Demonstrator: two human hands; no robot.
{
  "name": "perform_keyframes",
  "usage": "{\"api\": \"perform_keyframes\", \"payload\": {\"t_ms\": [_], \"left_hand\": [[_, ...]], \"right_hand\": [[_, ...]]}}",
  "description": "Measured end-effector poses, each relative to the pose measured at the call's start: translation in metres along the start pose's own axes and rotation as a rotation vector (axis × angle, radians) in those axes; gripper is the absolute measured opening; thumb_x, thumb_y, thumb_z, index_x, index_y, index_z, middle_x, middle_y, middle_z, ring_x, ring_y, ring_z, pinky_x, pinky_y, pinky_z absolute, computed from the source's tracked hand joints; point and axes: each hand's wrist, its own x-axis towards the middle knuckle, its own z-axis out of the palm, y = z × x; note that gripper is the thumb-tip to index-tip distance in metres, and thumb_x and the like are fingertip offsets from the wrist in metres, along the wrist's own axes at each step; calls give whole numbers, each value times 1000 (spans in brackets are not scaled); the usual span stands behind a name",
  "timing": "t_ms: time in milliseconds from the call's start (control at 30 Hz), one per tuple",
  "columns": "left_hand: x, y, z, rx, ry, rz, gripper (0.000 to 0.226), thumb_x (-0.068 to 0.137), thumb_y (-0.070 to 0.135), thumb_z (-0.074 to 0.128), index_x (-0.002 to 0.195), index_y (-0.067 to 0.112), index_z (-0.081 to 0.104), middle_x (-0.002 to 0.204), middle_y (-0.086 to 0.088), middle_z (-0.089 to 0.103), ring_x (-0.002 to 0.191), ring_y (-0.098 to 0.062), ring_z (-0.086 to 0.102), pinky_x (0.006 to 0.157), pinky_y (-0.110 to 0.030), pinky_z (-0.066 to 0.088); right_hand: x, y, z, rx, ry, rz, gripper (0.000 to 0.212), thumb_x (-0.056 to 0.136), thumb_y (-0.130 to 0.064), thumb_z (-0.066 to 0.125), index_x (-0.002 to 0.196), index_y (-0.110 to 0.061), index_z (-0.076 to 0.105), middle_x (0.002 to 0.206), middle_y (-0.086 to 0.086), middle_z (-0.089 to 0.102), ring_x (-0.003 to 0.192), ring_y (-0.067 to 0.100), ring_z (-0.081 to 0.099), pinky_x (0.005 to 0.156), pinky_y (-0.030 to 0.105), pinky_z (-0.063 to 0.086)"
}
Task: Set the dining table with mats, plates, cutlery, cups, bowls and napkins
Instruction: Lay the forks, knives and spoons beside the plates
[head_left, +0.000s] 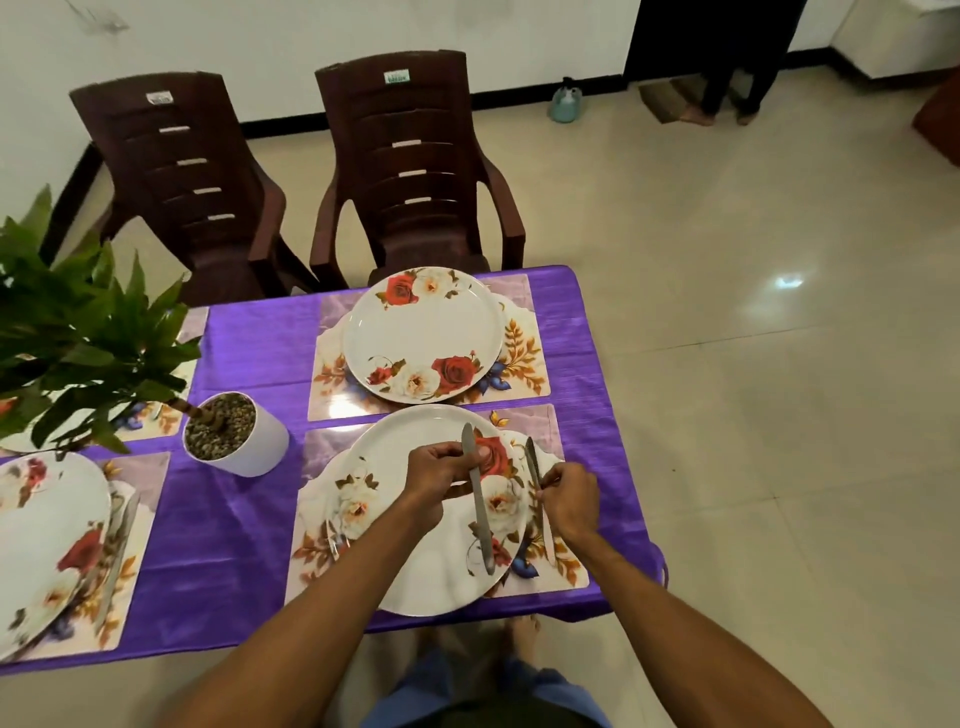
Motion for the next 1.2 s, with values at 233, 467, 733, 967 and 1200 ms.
{"api": "perform_keyframes", "payload": {"t_ms": [233,467,733,967,1200], "left_hand": [[7,2,1,6,-8,6,18,80,15,81,92,4,75,90,-12,77,87,-30,74,75,-38,61],[12,11,4,51,-2,34,23,79,21,82,95,7,75,92,-11,76,86,-29,74,70,-36,61],[26,46,15,-5,-10,101,18,76,15,84,90,7,76,85,-11,77,72,-25,72,63,-33,59],[49,78,28,-30,-33,168,25,79,20,82,99,6,75,87,-8,77,81,-22,74,68,-33,59],[99,106,23,-85,40,145,41,78,34,83,110,12,71,98,-9,76,90,-25,73,84,-36,60]], "right_hand": [[1,6,2,-66,28,-34,10,83,-7,74,78,-14,70,73,-3,68,68,11,65,66,36,61],[-5,-10,-16,89,53,-43,4,86,-11,76,89,-13,73,80,-5,69,72,6,65,63,13,47],[-17,-82,-47,589,-444,-77,17,91,-17,72,96,-1,74,84,15,74,69,19,69,66,28,58],[14,-108,-51,708,-378,-22,12,81,5,75,92,6,72,81,11,74,71,19,71,59,26,54],[98,-116,-49,808,-185,180,10,81,5,77,89,2,73,84,16,73,69,24,69,57,31,57]]}}
